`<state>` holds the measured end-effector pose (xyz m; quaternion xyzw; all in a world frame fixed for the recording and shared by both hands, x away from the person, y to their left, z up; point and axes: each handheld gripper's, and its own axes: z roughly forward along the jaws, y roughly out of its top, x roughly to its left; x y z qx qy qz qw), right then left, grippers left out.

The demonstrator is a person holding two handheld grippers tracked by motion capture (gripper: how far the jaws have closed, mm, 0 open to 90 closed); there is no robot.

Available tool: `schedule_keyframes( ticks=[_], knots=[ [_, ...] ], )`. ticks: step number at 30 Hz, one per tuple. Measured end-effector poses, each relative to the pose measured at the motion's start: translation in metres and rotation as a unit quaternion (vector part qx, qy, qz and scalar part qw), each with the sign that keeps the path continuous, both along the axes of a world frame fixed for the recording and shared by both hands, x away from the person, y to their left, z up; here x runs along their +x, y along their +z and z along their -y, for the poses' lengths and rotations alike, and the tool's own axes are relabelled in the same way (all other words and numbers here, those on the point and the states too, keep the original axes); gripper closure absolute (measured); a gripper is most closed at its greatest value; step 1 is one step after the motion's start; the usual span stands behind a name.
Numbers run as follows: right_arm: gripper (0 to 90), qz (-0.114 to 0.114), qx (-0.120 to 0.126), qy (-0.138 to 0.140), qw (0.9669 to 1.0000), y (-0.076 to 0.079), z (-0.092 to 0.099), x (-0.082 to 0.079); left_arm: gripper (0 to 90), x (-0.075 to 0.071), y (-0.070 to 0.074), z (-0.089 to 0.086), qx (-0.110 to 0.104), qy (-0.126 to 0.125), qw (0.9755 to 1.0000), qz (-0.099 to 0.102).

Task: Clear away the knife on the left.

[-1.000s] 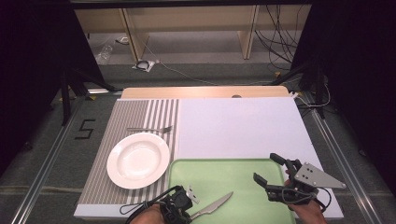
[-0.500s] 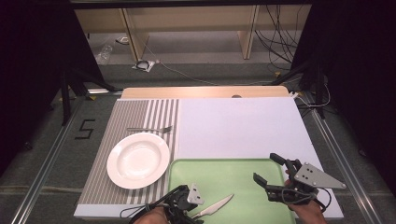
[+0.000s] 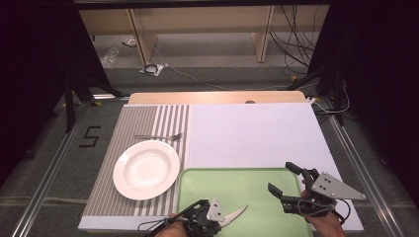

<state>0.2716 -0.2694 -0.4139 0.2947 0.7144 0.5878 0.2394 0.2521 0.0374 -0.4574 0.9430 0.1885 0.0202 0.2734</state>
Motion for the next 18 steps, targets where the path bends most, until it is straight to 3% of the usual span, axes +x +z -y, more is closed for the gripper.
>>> schedule_keyframes(
  ticks=[8,18],
  knots=[
    [16.0,0.0,-0.003,0.001,1.0,0.0001,-0.0005,-0.0003,89.3,0.0003,-0.0073,0.004,0.018,-0.009,0.9998,0.001],
    [16.0,0.003,0.0,0.001,1.0,0.0006,-0.0005,-0.0006,89.4,0.0019,-0.0098,0.003,0.028,0.003,0.9996,0.002]
  ],
)
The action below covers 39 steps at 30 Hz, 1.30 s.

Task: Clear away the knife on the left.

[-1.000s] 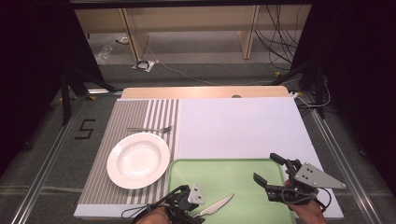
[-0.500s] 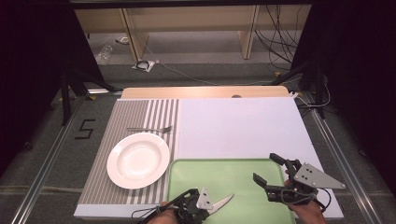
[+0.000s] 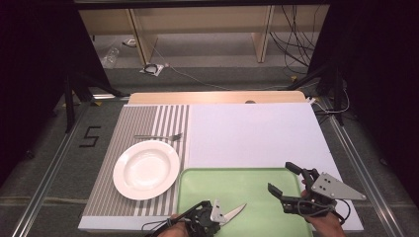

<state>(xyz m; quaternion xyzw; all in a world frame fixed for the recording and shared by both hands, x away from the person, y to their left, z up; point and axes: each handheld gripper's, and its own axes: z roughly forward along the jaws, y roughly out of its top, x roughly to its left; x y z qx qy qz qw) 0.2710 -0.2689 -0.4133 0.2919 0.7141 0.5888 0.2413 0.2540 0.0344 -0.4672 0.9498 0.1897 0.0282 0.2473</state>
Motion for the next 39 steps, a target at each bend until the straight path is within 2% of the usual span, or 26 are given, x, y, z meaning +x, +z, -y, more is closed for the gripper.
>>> schedule_keyframes(
  ticks=[11,23,29,39],
  knots=[
    [16.0,-0.002,0.003,-0.001,1.0,0.0,0.001,0.001,89.4,0.008,0.0,-0.01,0.001,0.027,0.9996,0.001],
    [16.0,-0.003,0.001,-0.002,1.0,-0.001,0.0,0.001,89.4,0.017,0.001,-0.024,0.012,0.05,0.9987,-0.001],
    [16.0,-0.004,0.0,-0.002,1.0,-0.001,0.0,0.001,89.4,0.02,0.002,-0.031,0.021,0.055,0.9982,0.001],
    [16.0,-0.004,0.0,-0.002,1.0,0.0,0.0,0.001,89.4,0.025,0.003,-0.041,0.029,0.062,0.9976,-0.007]
  ],
)
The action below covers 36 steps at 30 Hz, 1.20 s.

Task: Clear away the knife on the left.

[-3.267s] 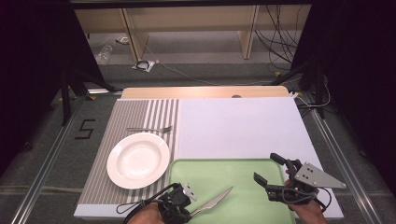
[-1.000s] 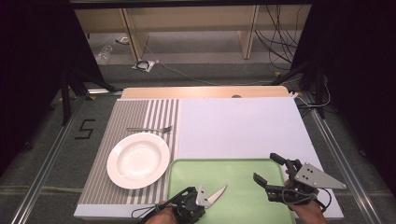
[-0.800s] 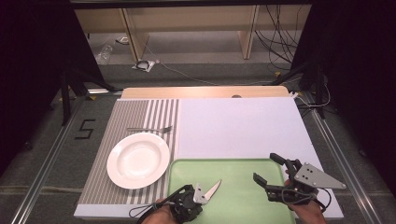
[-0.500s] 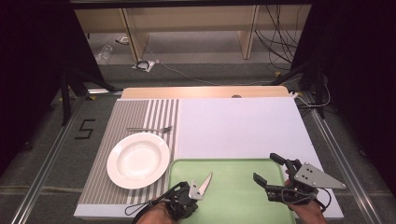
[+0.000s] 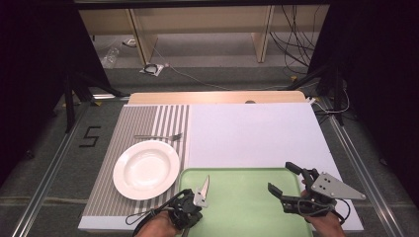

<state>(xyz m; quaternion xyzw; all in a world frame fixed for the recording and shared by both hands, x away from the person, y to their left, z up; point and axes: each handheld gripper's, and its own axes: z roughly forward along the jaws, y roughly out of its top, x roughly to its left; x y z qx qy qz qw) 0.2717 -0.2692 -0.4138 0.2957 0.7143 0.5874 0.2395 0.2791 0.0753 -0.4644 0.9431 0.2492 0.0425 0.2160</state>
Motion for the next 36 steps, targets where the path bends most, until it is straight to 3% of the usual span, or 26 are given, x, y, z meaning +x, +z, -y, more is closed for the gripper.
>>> schedule_keyframes(
  ticks=[31,36],
  knots=[
    [16.1,-0.001,-0.001,-0.001,1.0,0.0,0.0,0.0,89.4,0.009,0.003,-0.025,0.023,0.021,0.9989,-0.034],
    [16.0,-0.001,0.0,-0.001,1.0,0.0,0.0,0.0,87.4,0.01,0.003,-0.027,0.017,0.024,0.9989,-0.037]
  ],
)
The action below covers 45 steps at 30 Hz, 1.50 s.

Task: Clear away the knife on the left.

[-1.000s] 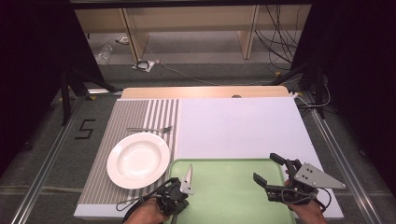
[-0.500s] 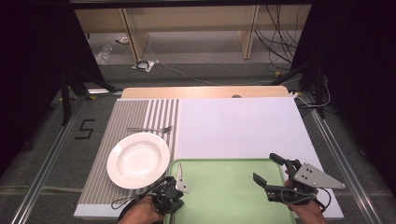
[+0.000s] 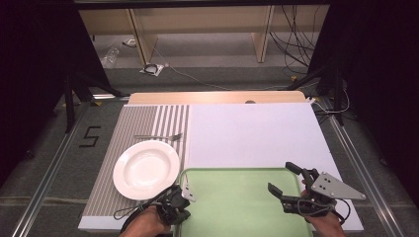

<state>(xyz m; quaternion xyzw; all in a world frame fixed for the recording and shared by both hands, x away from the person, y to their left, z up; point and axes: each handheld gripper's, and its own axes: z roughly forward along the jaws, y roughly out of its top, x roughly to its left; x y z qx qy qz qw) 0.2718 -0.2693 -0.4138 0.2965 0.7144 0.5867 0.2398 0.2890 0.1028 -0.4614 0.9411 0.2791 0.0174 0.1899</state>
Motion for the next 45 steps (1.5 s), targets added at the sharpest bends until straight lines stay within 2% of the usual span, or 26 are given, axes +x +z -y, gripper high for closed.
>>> schedule_keyframes(
  ticks=[4,8,11,15,20,28,32,35,45],
  knots=[
    [16.0,0.0,0.0,0.0,1.0,0.0,0.0,0.0,73.7,0.0,0.002,0.001,-0.009,-0.003,0.9999,0.005],
    [16.0,0.001,0.002,0.0,1.0,0.0,0.0,0.0,59.9,0.001,0.007,-0.001,-0.029,0.014,0.9994,0.014],
    [16.0,0.001,0.001,0.0,1.0,0.0,0.0,0.0,52.5,0.002,0.011,-0.002,-0.034,0.022,0.9988,0.026],
    [16.0,0.001,0.002,0.0,1.0,0.0,0.0,0.0,38.9,0.005,0.015,-0.004,-0.045,0.043,0.9973,0.038],
    [16.0,0.001,0.003,0.0,1.0,0.0,0.0,0.0,28.3,0.008,0.022,-0.008,-0.058,0.06,0.9949,0.057],
    [16.0,-0.001,0.002,-0.001,1.0,0.0,0.001,0.0,21.0,0.014,0.036,-0.018,-0.084,0.091,0.9886,0.086],
    [16.0,0.0,0.004,0.0,1.0,-0.001,0.001,0.001,20.3,0.017,0.041,-0.022,-0.092,0.102,0.9856,0.098],
    [16.0,0.0,0.004,0.0,1.0,-0.001,0.001,0.001,20.2,0.021,0.045,-0.027,-0.101,0.116,0.9823,0.107],
    [16.0,-0.002,0.008,-0.003,1.0,-0.001,0.003,0.002,19.2,0.034,0.055,-0.046,-0.11,0.145,0.9748,0.129]
  ],
)
